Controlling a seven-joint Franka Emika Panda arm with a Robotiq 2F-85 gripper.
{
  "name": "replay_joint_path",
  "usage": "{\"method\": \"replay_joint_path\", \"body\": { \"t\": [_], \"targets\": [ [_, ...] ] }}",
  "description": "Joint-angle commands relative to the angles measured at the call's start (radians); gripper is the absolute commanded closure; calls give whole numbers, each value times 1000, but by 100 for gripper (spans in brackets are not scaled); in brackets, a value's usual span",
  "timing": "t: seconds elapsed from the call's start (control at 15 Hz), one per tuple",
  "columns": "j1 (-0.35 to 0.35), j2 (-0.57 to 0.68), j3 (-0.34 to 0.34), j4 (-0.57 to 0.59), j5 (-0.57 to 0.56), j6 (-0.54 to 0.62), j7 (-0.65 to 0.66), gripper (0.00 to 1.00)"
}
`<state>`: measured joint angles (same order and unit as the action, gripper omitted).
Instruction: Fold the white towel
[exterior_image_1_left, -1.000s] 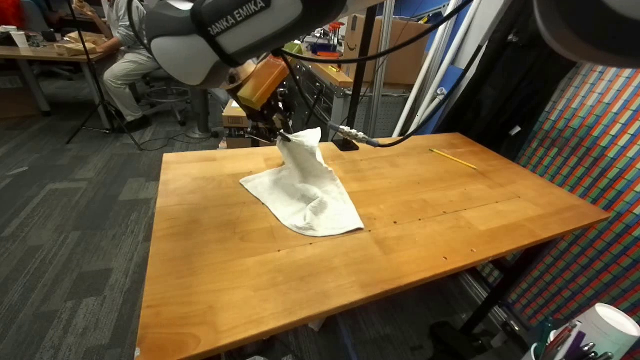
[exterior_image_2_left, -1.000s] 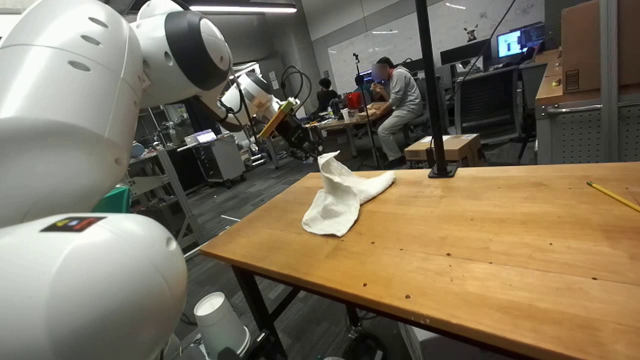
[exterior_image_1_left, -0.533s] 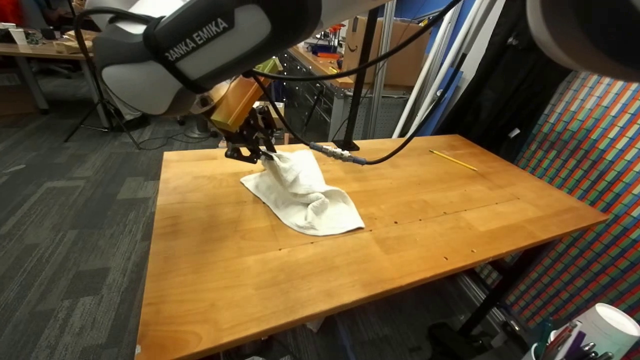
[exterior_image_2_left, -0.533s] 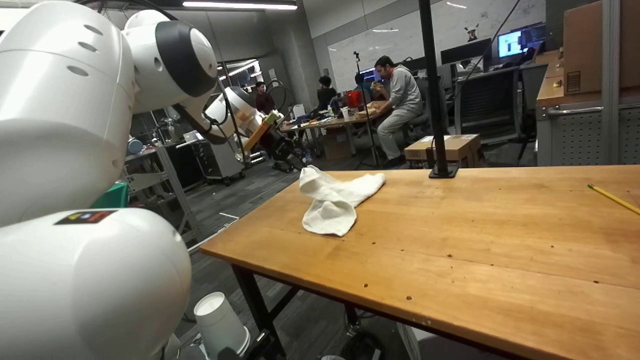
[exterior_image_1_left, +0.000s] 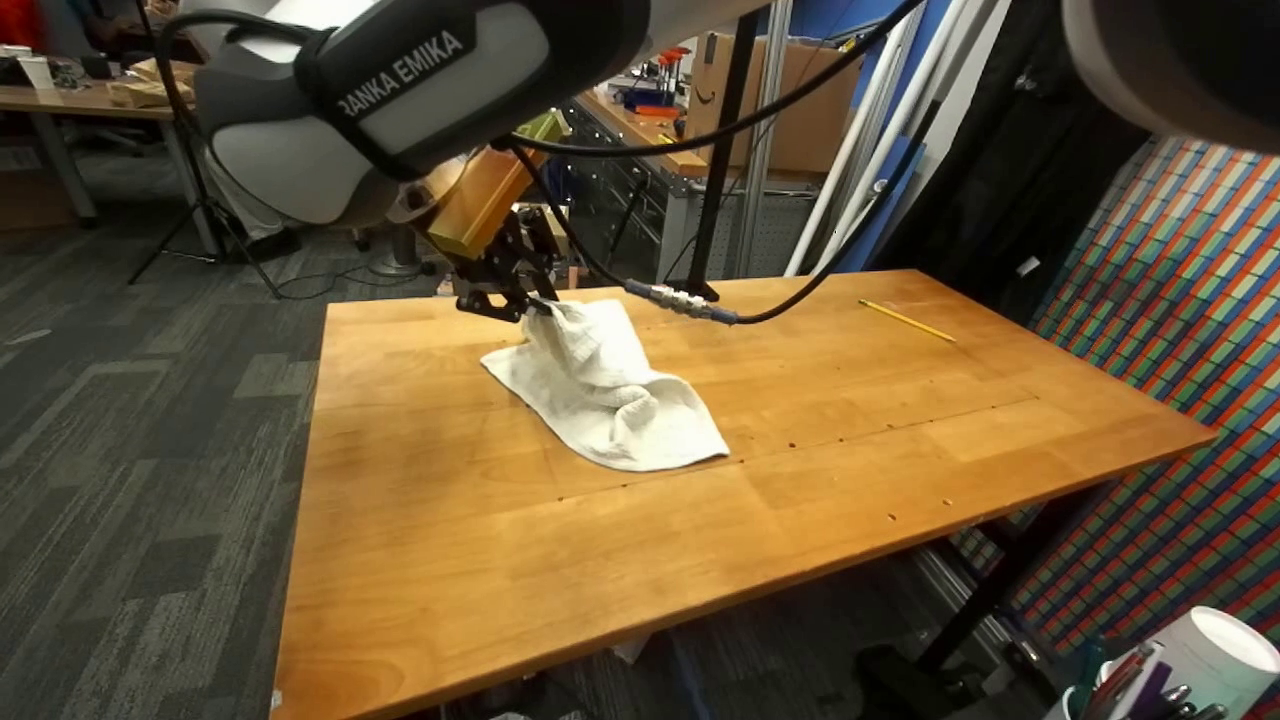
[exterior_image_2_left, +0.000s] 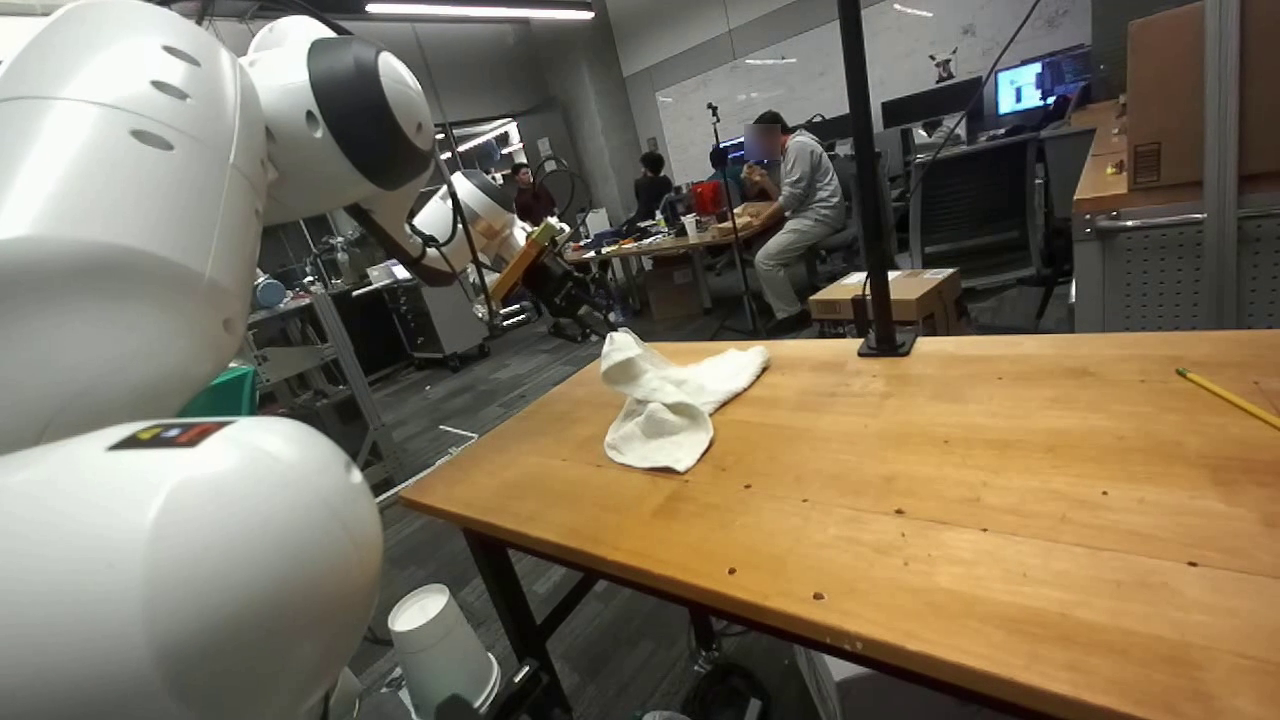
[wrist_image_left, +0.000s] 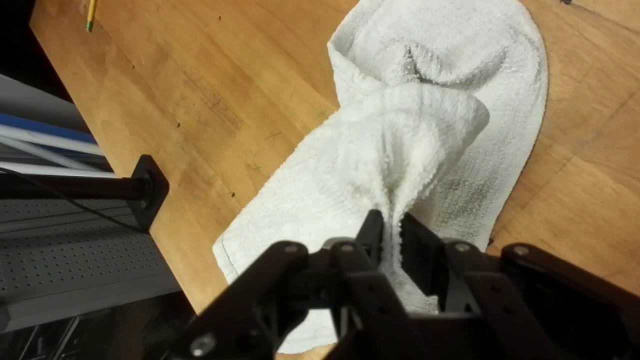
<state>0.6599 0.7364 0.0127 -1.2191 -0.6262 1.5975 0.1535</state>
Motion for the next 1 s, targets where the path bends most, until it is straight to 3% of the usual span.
{"method": "replay_joint_path", "body": {
  "t": [0.0,0.33,0.53,0.93],
  "targets": [
    [-26,-29,-9,9,15,-12,1,63],
    [-76,-60,-21,20,36,-10,14,26],
    [-123,-114,-41,-32,28,21,27,3],
    [-272,-245,-47,-176,189,24,41,0]
  ]
}}
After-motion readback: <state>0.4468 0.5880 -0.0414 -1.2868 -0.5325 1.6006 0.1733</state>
